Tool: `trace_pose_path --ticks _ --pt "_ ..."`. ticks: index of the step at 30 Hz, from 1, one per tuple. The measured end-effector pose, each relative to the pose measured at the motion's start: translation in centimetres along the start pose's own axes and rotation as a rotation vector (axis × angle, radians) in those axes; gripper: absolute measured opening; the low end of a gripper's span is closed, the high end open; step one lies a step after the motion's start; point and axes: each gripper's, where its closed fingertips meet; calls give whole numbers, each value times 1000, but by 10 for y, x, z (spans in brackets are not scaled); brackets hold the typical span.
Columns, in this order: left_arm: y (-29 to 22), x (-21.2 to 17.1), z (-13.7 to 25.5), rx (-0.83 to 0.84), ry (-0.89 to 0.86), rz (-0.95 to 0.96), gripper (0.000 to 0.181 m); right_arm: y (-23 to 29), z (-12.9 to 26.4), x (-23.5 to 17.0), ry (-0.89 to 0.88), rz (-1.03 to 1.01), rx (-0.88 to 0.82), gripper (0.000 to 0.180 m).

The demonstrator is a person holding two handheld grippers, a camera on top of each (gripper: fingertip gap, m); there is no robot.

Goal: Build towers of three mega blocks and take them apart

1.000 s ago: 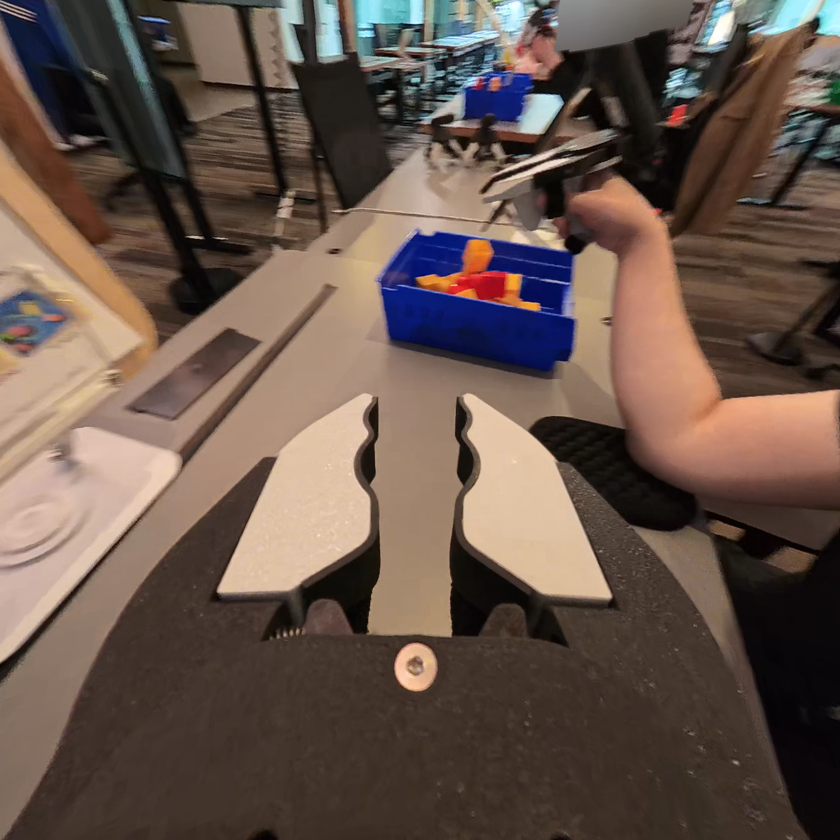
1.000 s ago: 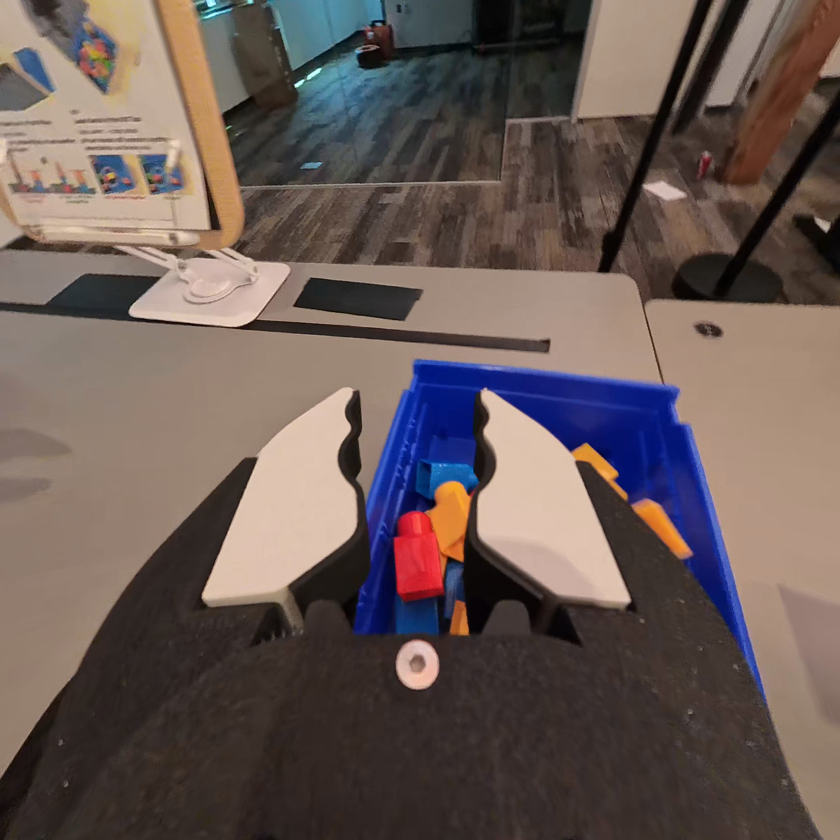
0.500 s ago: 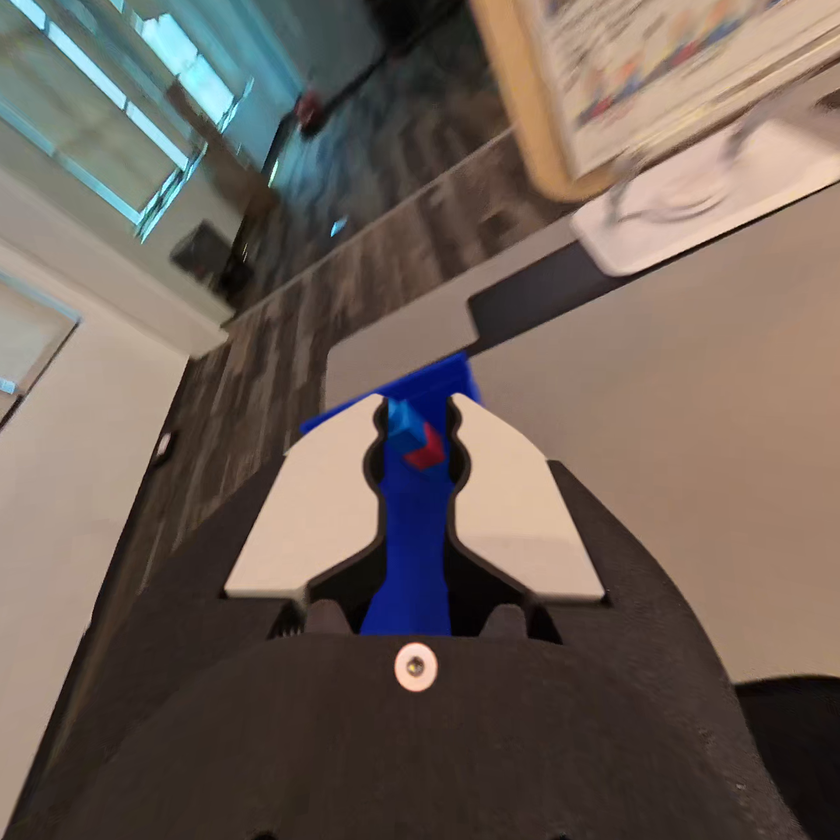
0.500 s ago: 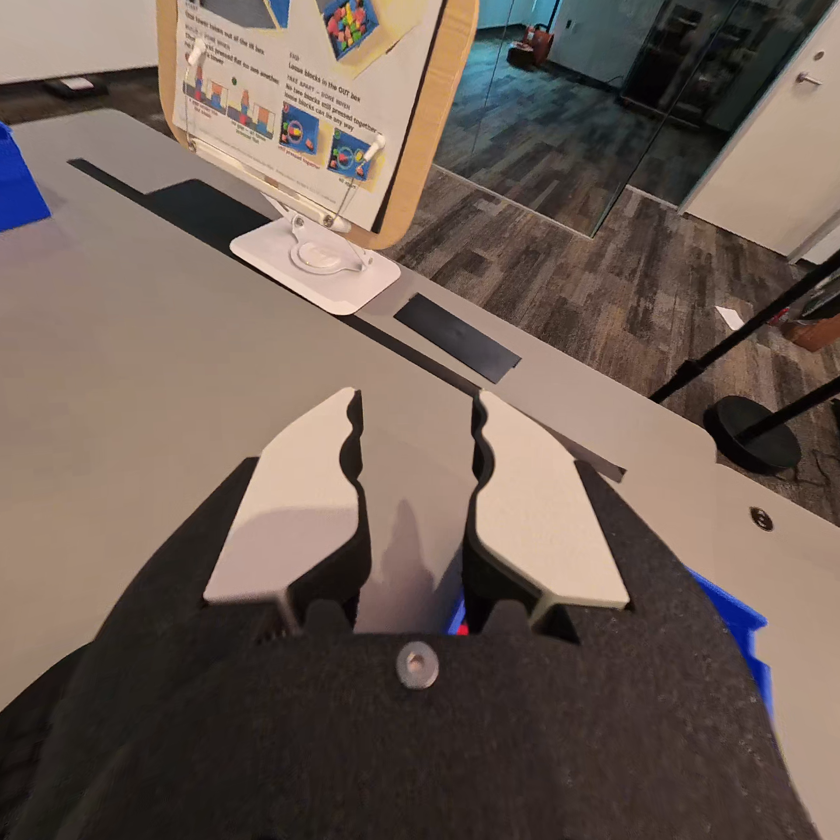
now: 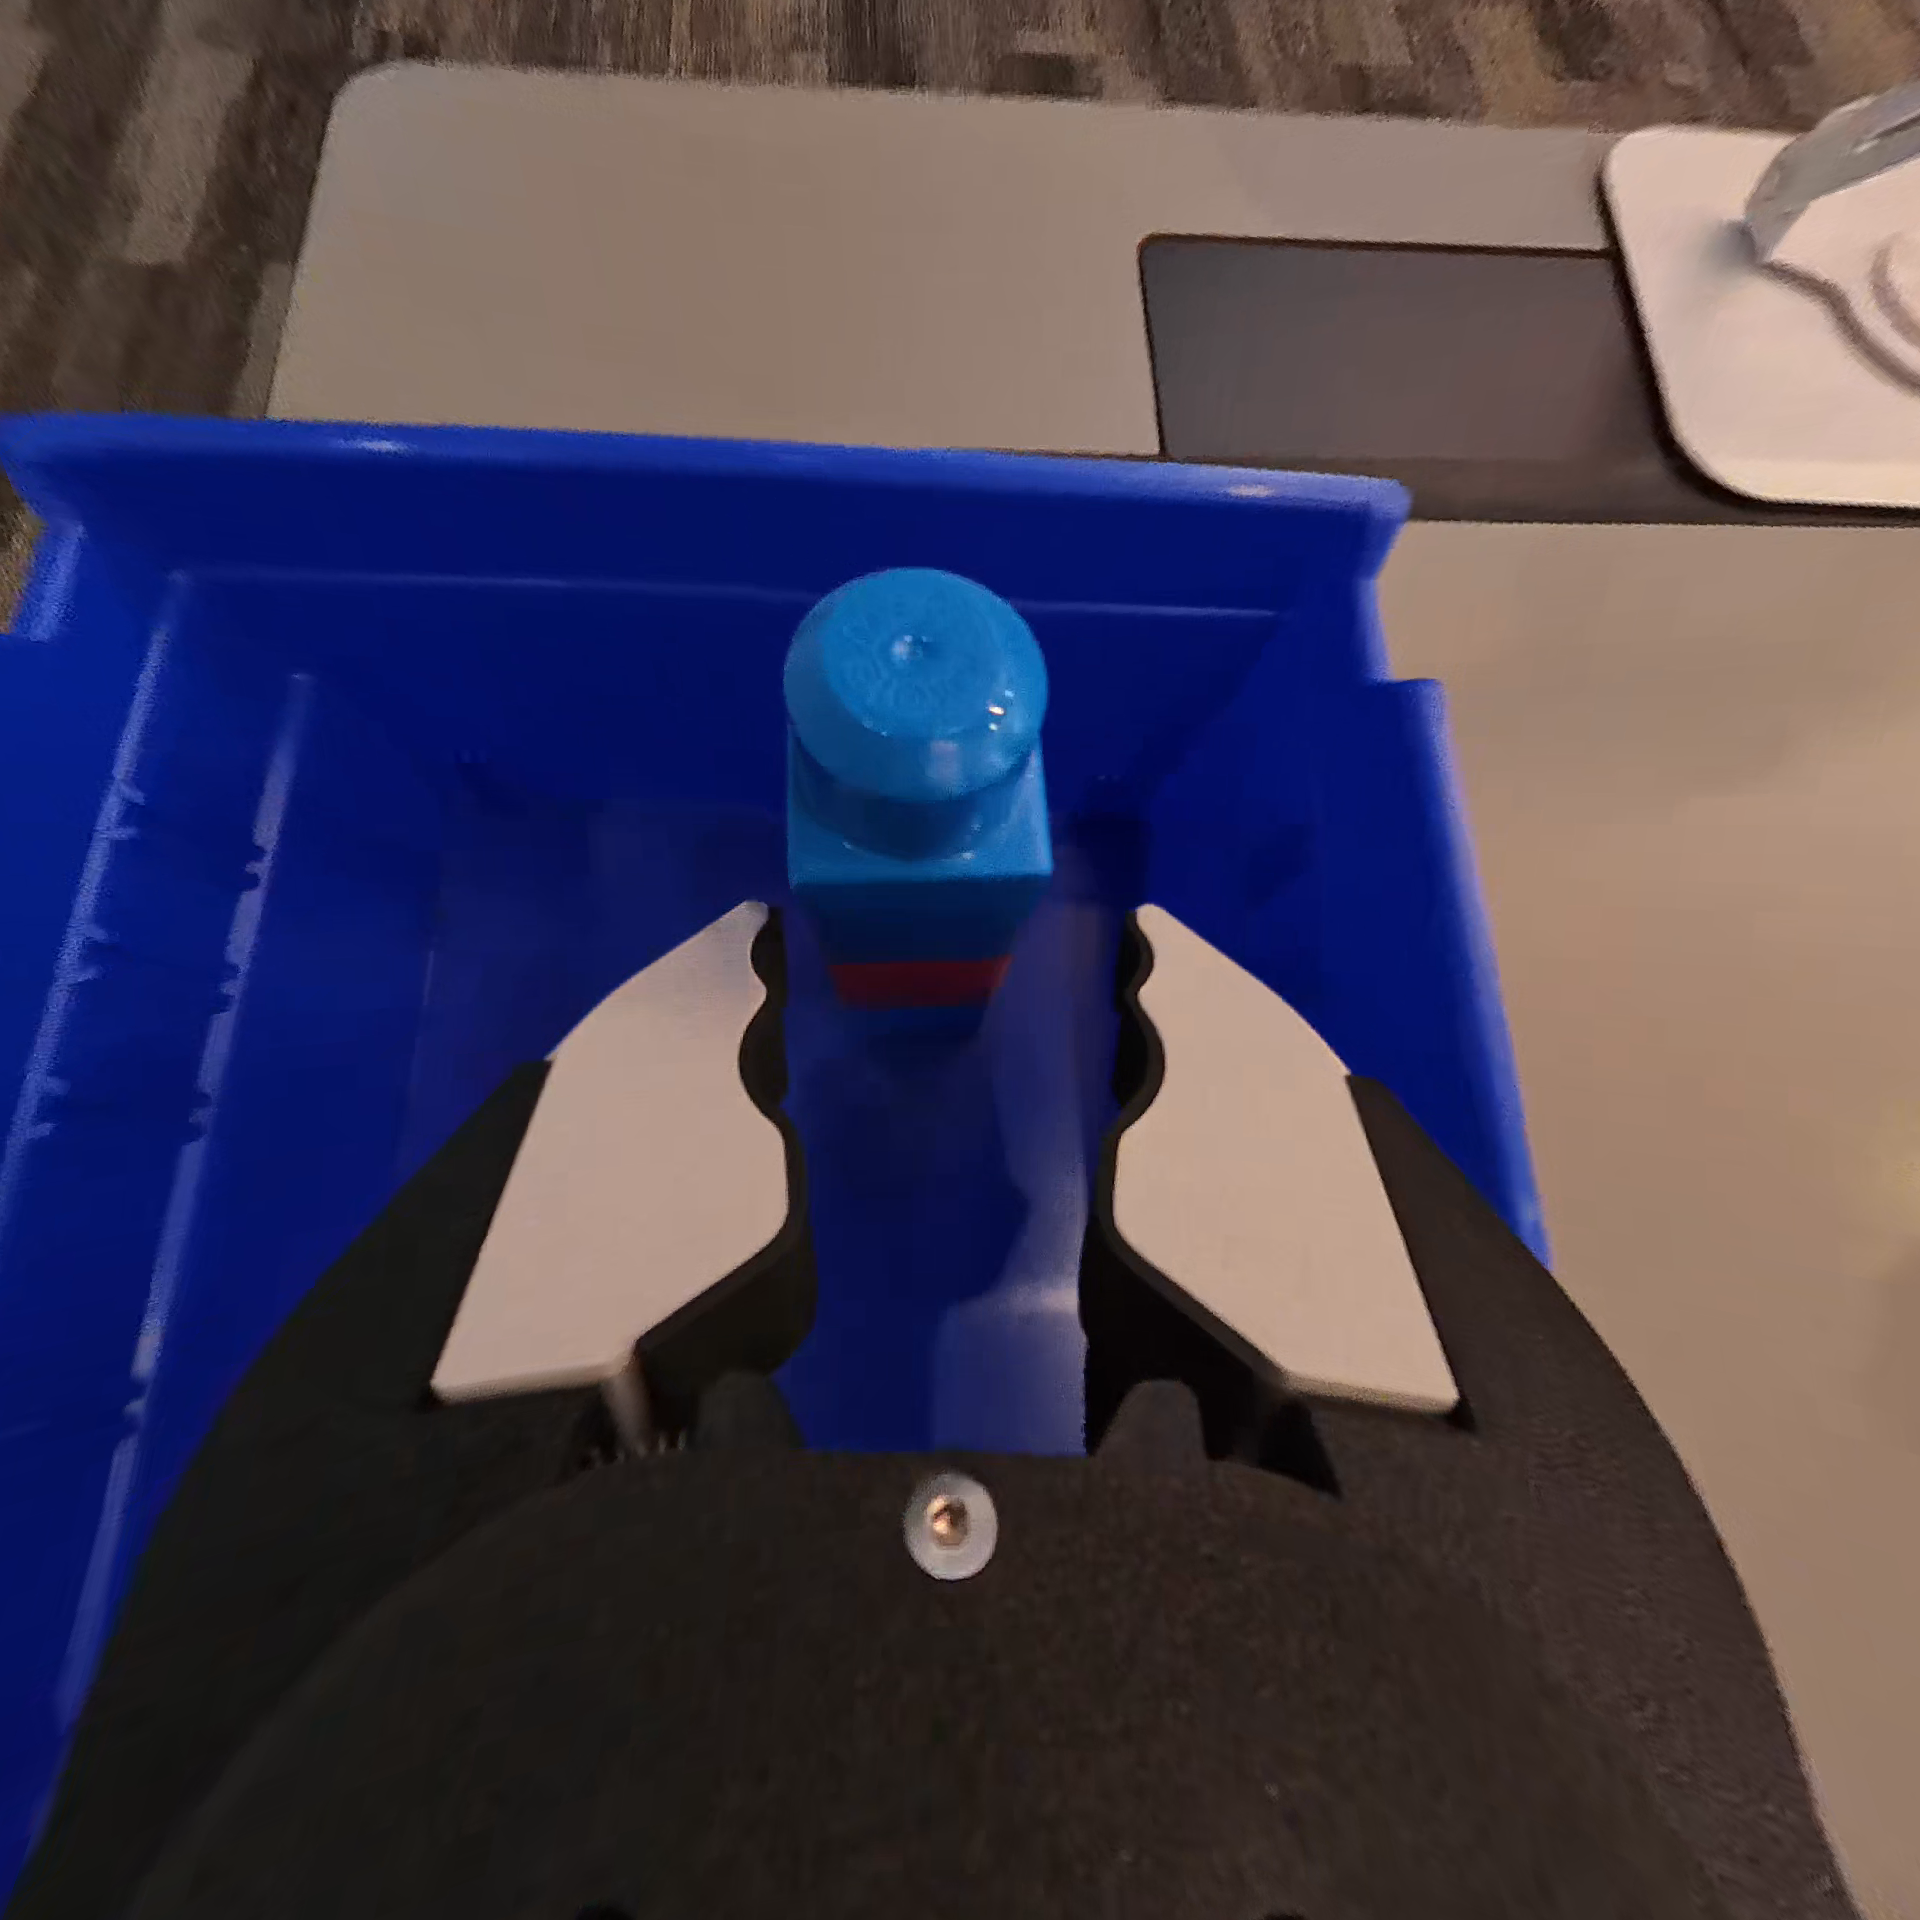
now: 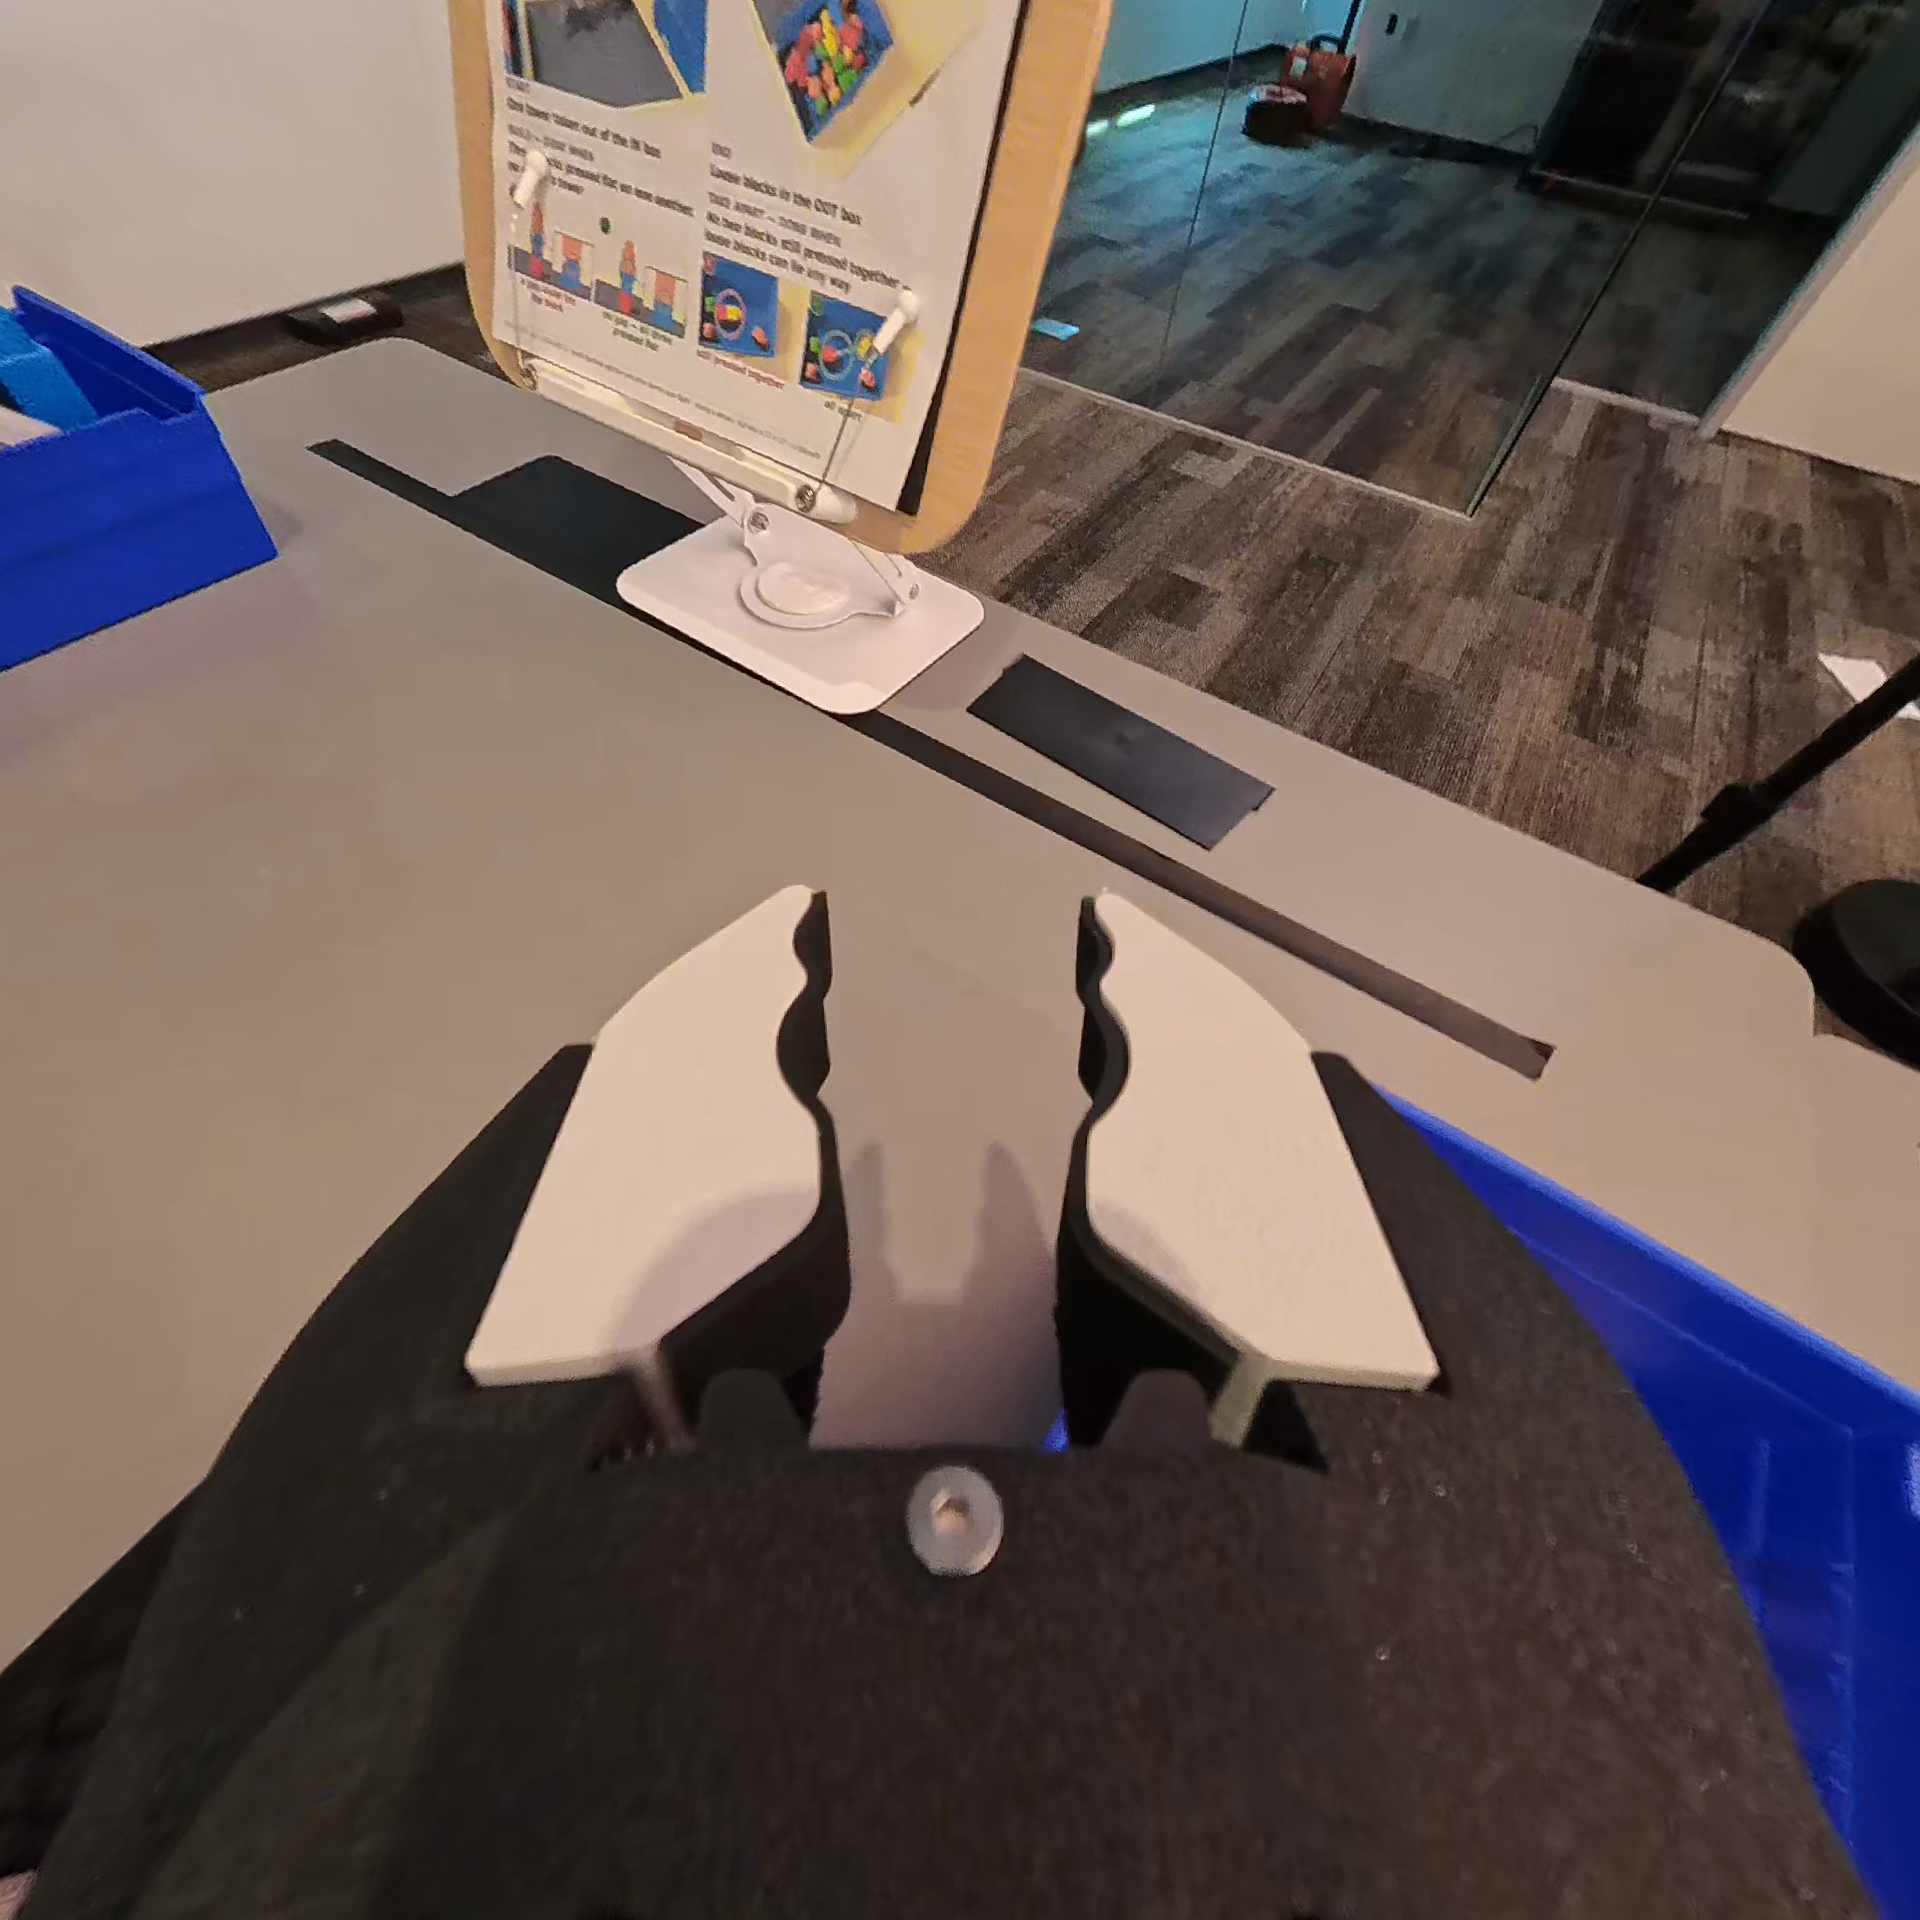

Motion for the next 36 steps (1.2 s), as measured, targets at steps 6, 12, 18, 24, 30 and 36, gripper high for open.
trace_pose_path --ticks 6,12,18,24,30,36 --pt "14 -4 -22 -11 126 -40 38 -6 -2 -16 73 -11 -3 42" --pt "-66 113 68 -488 -222 95 37 3 -7 -8 68 24 19 42" --pt "-221 146 153 -673 -357 -305 38 54 -16 24 -12 126 176 42" --pt "-387 115 198 -959 -397 -595 38 151 -11 77 -222 228 492 44" --pt "-461 66 193 -1118 -272 -607 38 222 -3 113 -355 69 817 67" --pt "-460 56 176 -1306 -223 -421 37 263 -37 72 -117 177 898 71"
Point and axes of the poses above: each gripper's, where its closed fingertips meet, z back along the fingers, x out of its top, y = z × x across the jaws, and after that the axes turned 7 degrees about -x, right-handed
